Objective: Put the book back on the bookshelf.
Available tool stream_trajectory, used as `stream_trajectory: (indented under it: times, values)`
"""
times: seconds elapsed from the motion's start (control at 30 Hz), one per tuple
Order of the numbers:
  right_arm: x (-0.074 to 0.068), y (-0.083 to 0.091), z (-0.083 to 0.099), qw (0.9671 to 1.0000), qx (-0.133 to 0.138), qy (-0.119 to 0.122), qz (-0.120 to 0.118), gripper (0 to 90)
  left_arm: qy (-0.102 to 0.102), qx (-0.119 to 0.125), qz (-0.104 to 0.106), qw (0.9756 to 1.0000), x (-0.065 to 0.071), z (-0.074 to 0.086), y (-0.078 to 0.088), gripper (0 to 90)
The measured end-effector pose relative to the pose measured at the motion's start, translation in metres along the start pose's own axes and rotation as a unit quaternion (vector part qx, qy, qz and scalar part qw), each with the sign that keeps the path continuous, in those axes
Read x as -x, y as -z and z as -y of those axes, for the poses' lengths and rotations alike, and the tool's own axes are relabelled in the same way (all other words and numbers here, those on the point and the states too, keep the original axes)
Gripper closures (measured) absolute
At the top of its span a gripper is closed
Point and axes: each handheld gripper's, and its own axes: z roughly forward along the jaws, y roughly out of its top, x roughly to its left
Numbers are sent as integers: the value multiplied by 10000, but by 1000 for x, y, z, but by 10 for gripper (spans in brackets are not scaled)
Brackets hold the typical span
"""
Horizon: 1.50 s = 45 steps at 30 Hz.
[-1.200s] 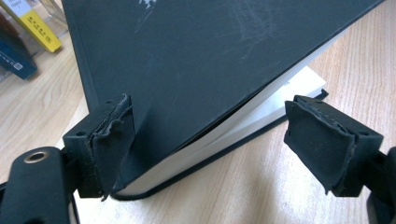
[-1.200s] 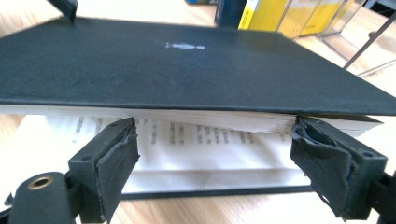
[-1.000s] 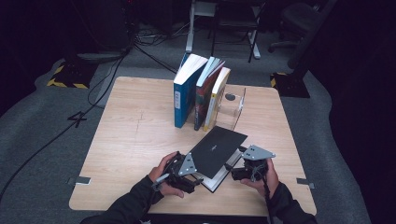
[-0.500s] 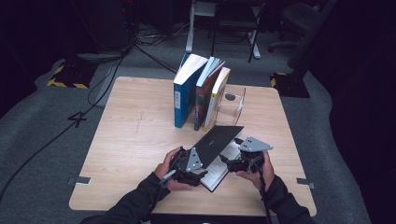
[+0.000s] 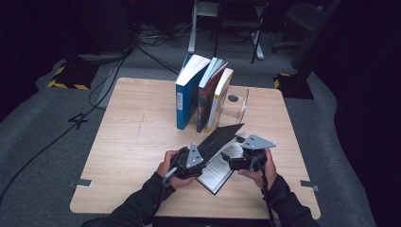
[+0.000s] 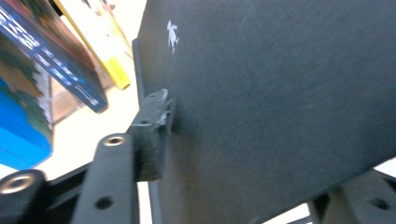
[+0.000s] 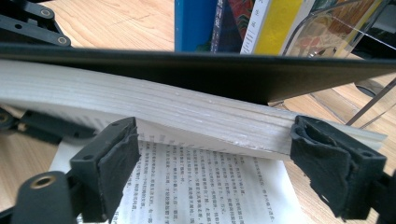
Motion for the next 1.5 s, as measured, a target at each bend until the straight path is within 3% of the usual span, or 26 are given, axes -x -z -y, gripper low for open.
stream_trajectory:
  times: [0.07, 0.17, 0.27, 0.43, 0.57, 0.67, 0.87, 0.97, 1.1, 1.17, 1.27, 1.33, 1.5]
  values:
    - [1, 2, 1, 10000, 41, -17, 42, 206, -60, 14, -69, 10000, 0, -1, 2, 550]
    - [4, 6, 2, 9999, 103, -49, 9, 204, -112, 61, -117, 9999, -1, -1, 5, 590]
    - [10, 10, 5, 9999, 96, -15, 55, 204, -102, 125, -44, 9999, -7, 0, 10, 626]
    - [22, 16, 14, 9999, 63, -55, 99, 209, -25, 233, 420, 9988, -19, 7, 21, 638]
    - [28, 16, 19, 9999, 23, -15, 120, 218, 88, 331, 857, 9957, -29, 15, 32, 645]
    - [29, 15, 21, 9999, 2, 56, 128, 223, 85, 349, 993, 9944, -32, 18, 37, 643]
    - [30, 4, 25, 9996, -139, 207, -98, 213, 105, 370, 1326, 9904, -43, 28, 49, 642]
    - [31, -2, 25, 9989, -94, 278, -370, 206, 281, 470, 1500, 9872, -50, 35, 52, 629]
    - [31, -8, 24, 9977, -28, 381, -553, 228, 266, 465, 1525, 9868, -52, 35, 52, 600]
    - [32, -9, 23, 9963, 132, 479, -700, 318, 285, 496, 1530, 9866, -50, 35, 53, 588]
    - [31, -9, 22, 9958, 209, 548, -703, 337, 367, 669, 1511, 9856, -49, 29, 56, 573]
    - [29, -10, 20, 9959, 255, 561, -668, 347, 137, 622, 1359, 9887, -42, 21, 59, 579]
    - [26, -10, 18, 9958, 288, 621, -612, 362, -31, 475, 1026, 9936, -34, 9, 59, 555]
